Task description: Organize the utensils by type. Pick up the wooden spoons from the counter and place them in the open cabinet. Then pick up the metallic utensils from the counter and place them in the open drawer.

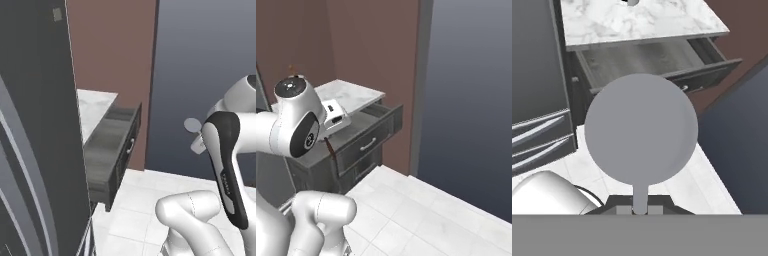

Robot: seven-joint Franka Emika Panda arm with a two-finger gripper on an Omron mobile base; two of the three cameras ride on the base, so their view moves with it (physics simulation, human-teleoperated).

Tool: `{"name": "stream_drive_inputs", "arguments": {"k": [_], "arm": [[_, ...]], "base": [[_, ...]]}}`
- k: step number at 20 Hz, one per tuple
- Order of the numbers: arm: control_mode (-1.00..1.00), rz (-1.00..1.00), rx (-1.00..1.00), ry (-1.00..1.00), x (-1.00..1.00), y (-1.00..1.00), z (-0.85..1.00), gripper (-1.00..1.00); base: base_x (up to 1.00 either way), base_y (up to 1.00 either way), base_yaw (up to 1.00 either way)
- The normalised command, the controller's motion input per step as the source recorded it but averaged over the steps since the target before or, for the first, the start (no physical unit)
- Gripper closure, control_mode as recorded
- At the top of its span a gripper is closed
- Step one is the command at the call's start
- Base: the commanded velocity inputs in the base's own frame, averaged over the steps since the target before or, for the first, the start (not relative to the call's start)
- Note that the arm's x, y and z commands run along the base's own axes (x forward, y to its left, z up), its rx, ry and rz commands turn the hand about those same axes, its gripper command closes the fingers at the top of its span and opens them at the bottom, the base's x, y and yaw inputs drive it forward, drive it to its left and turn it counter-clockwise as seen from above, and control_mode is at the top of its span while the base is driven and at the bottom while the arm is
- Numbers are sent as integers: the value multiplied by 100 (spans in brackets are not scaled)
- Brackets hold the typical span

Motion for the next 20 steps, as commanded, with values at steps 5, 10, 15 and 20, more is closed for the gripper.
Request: {"name": "stream_drive_inputs", "arguments": {"k": [5,10,15,20], "arm": [[100,0,0,0,0,0,0,100],[100,0,0,0,0,0,0,100],[100,0,0,0,0,0,0,100],[100,0,0,0,0,0,0,100]], "base": [[0,76,-4],[0,51,-4],[0,42,-6],[0,9,-1]]}}
